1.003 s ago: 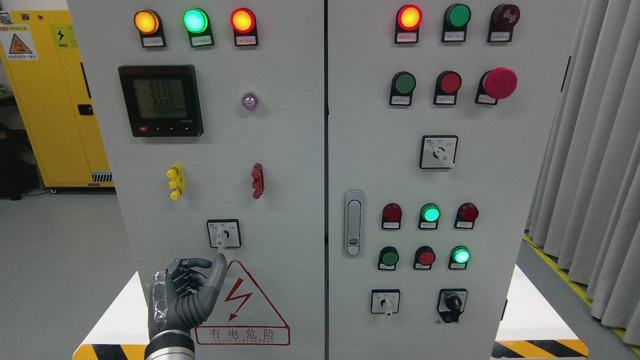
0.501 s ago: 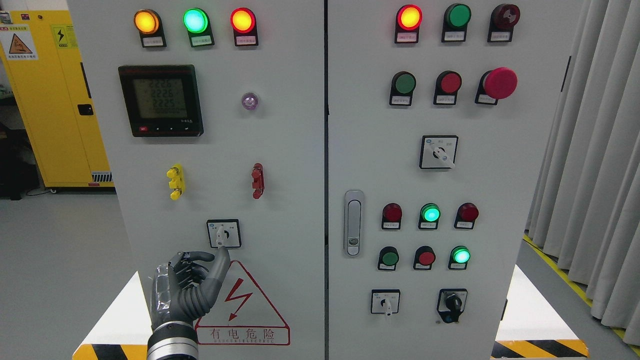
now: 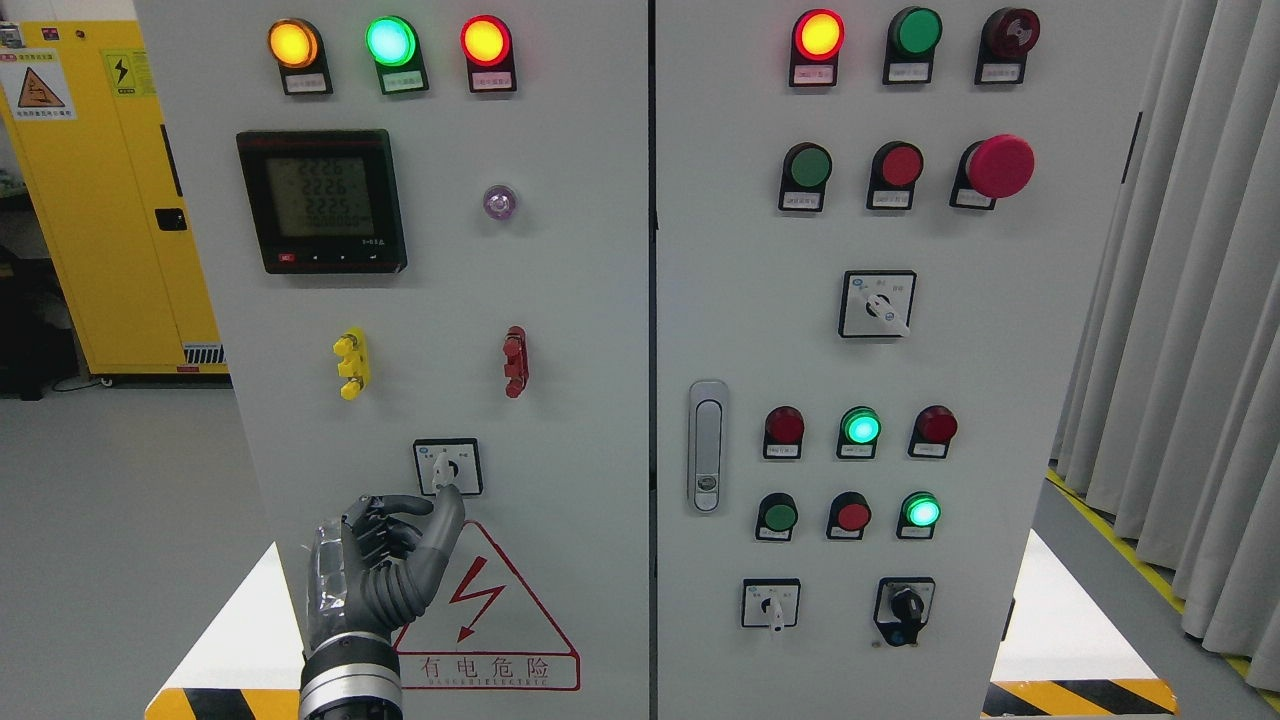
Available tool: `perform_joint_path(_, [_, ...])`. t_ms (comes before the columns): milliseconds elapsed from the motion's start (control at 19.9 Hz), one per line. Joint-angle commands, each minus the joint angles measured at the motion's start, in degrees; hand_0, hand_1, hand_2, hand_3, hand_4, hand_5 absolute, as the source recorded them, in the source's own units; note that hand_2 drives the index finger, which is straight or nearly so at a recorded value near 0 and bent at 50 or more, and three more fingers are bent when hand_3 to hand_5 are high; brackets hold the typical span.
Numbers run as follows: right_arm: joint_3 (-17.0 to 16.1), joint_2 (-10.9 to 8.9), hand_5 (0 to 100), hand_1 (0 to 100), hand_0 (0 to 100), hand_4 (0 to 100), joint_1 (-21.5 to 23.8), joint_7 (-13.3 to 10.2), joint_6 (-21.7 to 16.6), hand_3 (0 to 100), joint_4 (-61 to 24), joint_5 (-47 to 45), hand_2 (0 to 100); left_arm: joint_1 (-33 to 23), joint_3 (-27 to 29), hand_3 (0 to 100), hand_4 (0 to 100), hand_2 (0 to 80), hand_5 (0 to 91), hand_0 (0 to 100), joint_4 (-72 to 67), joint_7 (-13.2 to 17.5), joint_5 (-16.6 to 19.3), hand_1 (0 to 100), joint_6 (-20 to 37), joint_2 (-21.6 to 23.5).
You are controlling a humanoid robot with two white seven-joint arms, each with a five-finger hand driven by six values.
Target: Turn on light switch 1
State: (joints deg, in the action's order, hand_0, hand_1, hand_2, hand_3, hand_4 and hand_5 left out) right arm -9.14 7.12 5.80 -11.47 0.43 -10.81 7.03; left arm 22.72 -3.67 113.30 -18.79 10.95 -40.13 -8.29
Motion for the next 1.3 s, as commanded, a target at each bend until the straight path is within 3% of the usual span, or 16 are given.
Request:
perform_joint_path(0, [0.0, 0.00, 0, 50, 0, 0, 0.0, 0.0, 0.0, 0, 0.0, 0.0, 4, 0.7, -0.3, 88, 89, 56.2, 82.8, 23, -1.0, 0.0, 0.0, 67, 0.1, -0.1])
perform_joint_path(1253, [0.0, 0.00, 0, 50, 0, 0, 0.0, 0.0, 0.0, 0, 0.0, 0.0, 4, 2.2, -0.3, 88, 89, 57.4, 83.1, 25, -2.2, -0.1, 1.5, 66, -0.1, -0.3])
